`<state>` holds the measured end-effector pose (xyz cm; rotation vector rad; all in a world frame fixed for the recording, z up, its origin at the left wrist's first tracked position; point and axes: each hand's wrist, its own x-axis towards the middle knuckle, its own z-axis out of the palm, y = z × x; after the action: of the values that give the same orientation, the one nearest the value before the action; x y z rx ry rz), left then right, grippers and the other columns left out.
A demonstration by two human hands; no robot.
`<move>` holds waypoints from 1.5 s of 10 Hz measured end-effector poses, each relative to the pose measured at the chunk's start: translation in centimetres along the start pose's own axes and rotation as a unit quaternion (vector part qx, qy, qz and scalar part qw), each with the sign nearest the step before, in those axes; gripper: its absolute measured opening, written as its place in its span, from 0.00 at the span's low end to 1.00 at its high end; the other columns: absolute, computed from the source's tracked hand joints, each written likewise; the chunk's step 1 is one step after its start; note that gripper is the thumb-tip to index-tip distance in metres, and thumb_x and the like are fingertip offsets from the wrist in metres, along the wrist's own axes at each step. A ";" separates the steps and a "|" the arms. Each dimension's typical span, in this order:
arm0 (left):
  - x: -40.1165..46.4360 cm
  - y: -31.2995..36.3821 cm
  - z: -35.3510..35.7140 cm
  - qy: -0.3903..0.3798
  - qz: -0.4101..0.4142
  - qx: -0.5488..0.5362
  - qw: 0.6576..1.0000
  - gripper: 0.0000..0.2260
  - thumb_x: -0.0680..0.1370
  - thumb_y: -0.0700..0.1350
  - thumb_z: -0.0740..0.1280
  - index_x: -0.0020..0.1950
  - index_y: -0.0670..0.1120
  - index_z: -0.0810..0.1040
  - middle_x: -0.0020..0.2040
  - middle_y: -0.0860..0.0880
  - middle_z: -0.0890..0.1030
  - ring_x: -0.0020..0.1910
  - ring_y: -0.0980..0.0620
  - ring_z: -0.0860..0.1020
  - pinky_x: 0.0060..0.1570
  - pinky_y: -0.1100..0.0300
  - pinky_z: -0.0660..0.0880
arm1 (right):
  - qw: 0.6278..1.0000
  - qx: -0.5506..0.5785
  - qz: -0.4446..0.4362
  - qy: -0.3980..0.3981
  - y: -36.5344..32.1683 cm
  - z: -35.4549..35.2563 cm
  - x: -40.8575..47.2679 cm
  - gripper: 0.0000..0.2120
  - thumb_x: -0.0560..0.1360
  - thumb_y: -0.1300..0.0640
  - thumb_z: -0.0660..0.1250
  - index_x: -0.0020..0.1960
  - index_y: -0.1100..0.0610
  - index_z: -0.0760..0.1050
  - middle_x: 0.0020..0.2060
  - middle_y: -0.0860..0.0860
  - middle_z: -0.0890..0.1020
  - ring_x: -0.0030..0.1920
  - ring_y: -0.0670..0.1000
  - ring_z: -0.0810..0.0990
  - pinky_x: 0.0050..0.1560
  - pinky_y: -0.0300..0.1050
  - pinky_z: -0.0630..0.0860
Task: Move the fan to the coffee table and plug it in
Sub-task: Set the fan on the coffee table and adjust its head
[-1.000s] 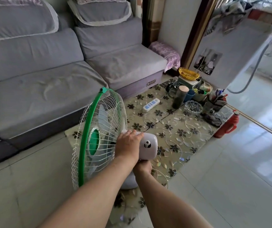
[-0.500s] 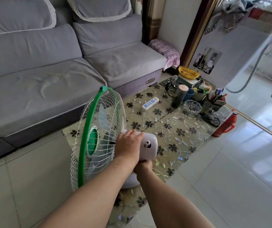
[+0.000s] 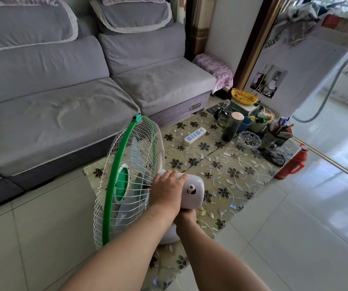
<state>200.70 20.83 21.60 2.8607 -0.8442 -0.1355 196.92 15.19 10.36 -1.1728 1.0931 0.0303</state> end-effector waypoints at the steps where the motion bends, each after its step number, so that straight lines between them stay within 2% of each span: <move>1: 0.1 0.1 -0.1 -0.007 0.001 0.003 1.000 0.29 0.80 0.40 0.64 0.80 0.54 0.59 0.80 0.47 0.61 0.80 0.45 0.59 0.79 0.49 0.54 | 0.999 -0.034 0.020 -0.007 0.2 -0.8 0.8 0.04 0.78 0.66 0.66 0.50 0.59 0.76 0.46 0.55 0.81 0.45 0.54 0.80 0.51 0.51 0.80; 2: 0.0 0.1 0.0 -0.002 0.005 0.012 1.000 0.27 0.82 0.38 0.59 0.80 0.53 0.59 0.80 0.46 0.61 0.79 0.45 0.59 0.78 0.49 0.55 | 0.996 -0.080 0.039 0.012 0.1 -1.8 0.1 0.11 0.75 0.64 0.69 0.36 0.58 0.72 0.32 0.58 0.76 0.34 0.55 0.75 0.39 0.49 0.71; 3: -0.3 0.4 -0.2 -0.006 0.000 0.015 1.000 0.27 0.82 0.36 0.57 0.80 0.53 0.58 0.80 0.45 0.61 0.80 0.44 0.58 0.79 0.48 0.54 | 0.992 -0.117 0.041 -0.006 -0.8 -3.2 -1.2 0.14 0.76 0.59 0.70 0.34 0.58 0.70 0.26 0.56 0.72 0.27 0.53 0.72 0.31 0.46 0.67; 4: -0.6 0.8 -0.6 -0.019 -0.009 0.016 1.000 0.29 0.81 0.36 0.59 0.80 0.53 0.58 0.80 0.44 0.60 0.80 0.43 0.57 0.79 0.47 0.54 | 0.984 -0.179 0.014 0.000 -2.2 -4.9 -3.7 0.16 0.75 0.54 0.71 0.33 0.59 0.73 0.27 0.55 0.76 0.32 0.55 0.78 0.32 0.46 0.75; 5: -1.1 1.4 -1.5 -0.032 -0.041 0.006 0.999 0.31 0.80 0.39 0.63 0.80 0.53 0.57 0.81 0.43 0.57 0.80 0.41 0.55 0.77 0.47 0.54 | 0.957 -0.286 -0.043 0.000 -4.1 -7.0 -6.0 0.18 0.74 0.56 0.70 0.27 0.58 0.73 0.26 0.54 0.77 0.34 0.55 0.79 0.40 0.51 0.80; 6: -2.3 2.6 -1.9 -0.018 -0.054 0.021 0.998 0.31 0.80 0.42 0.65 0.80 0.49 0.57 0.81 0.40 0.54 0.80 0.40 0.55 0.77 0.47 0.56 | 0.912 -0.396 -0.105 -0.020 -6.0 -8.8 -8.3 0.14 0.73 0.57 0.68 0.29 0.57 0.74 0.28 0.53 0.76 0.29 0.52 0.76 0.34 0.43 0.74; 7: -4.7 3.8 -1.8 0.027 -0.058 0.034 0.997 0.27 0.77 0.41 0.68 0.75 0.47 0.65 0.72 0.40 0.67 0.70 0.41 0.67 0.69 0.51 0.69 | 0.833 -0.523 -0.180 -0.028 -7.5 -10.8 -10.5 0.11 0.74 0.56 0.67 0.53 0.59 0.83 0.47 0.55 0.85 0.47 0.54 0.84 0.46 0.44 0.78; 8: -7.4 4.8 -0.9 0.005 -0.105 0.050 0.993 0.28 0.73 0.47 0.73 0.71 0.46 0.68 0.66 0.42 0.71 0.66 0.43 0.70 0.67 0.51 0.69 | 0.759 -0.600 -0.251 -0.025 -8.1 -13.0 -11.9 0.17 0.76 0.57 0.67 0.64 0.58 0.79 0.61 0.56 0.81 0.59 0.56 0.82 0.58 0.49 0.80; 9: -10.2 7.0 0.1 -0.027 -0.197 -0.004 0.980 0.25 0.76 0.50 0.69 0.70 0.46 0.69 0.68 0.44 0.72 0.65 0.45 0.70 0.61 0.54 0.71 | 0.736 -0.611 -0.287 -0.056 -8.3 -15.7 -12.7 0.17 0.77 0.57 0.69 0.64 0.58 0.78 0.61 0.55 0.81 0.57 0.53 0.82 0.57 0.46 0.80; 10: -12.8 10.4 1.0 -0.057 -0.286 -0.089 0.952 0.24 0.77 0.52 0.67 0.71 0.47 0.68 0.69 0.44 0.71 0.66 0.45 0.71 0.60 0.52 0.71 | 0.719 -0.614 -0.315 -0.083 -8.8 -18.4 -12.9 0.18 0.77 0.57 0.70 0.67 0.57 0.77 0.63 0.54 0.79 0.56 0.53 0.82 0.52 0.42 0.79; 11: -14.4 13.4 2.3 -0.083 -0.325 -0.135 0.932 0.31 0.75 0.56 0.70 0.74 0.45 0.66 0.71 0.44 0.70 0.67 0.45 0.70 0.63 0.51 0.71 | 0.699 -0.626 -0.331 -0.099 -9.5 -20.0 -12.7 0.17 0.77 0.59 0.69 0.66 0.57 0.78 0.64 0.55 0.80 0.56 0.53 0.83 0.57 0.42 0.80; 12: -13.8 14.7 2.4 -0.078 -0.338 -0.136 0.928 0.33 0.74 0.56 0.71 0.74 0.45 0.65 0.71 0.44 0.68 0.67 0.45 0.69 0.63 0.51 0.72 | 0.683 -0.639 -0.338 -0.104 -10.5 -20.5 -11.8 0.15 0.76 0.58 0.68 0.62 0.58 0.80 0.60 0.56 0.81 0.53 0.55 0.84 0.54 0.47 0.82; 13: -11.6 14.3 1.7 -0.070 -0.371 -0.125 0.918 0.31 0.76 0.54 0.68 0.76 0.47 0.64 0.72 0.45 0.68 0.68 0.45 0.70 0.62 0.51 0.71 | 0.667 -0.649 -0.349 -0.109 -11.9 -20.0 -10.3 0.14 0.75 0.58 0.67 0.60 0.58 0.80 0.58 0.56 0.81 0.52 0.56 0.83 0.53 0.50 0.82; 14: -9.3 13.5 1.7 -0.063 -0.397 -0.126 0.907 0.28 0.76 0.52 0.65 0.76 0.48 0.64 0.73 0.45 0.69 0.69 0.44 0.70 0.64 0.50 0.71 | 0.655 -0.656 -0.357 -0.117 -13.0 -19.3 -8.3 0.14 0.76 0.58 0.67 0.61 0.58 0.79 0.60 0.54 0.79 0.54 0.55 0.82 0.55 0.48 0.81; 15: -7.0 13.3 2.0 -0.076 -0.419 -0.124 0.896 0.29 0.76 0.54 0.66 0.75 0.46 0.66 0.72 0.44 0.70 0.69 0.43 0.71 0.65 0.50 0.72 | 0.614 -0.682 -0.372 -0.140 -14.8 -18.8 -6.3 0.16 0.76 0.58 0.67 0.64 0.59 0.78 0.62 0.56 0.77 0.58 0.56 0.80 0.59 0.50 0.80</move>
<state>187.50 13.38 22.28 2.7640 0.4247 -0.5210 188.95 -2.31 26.01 -2.8189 -0.0044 0.4538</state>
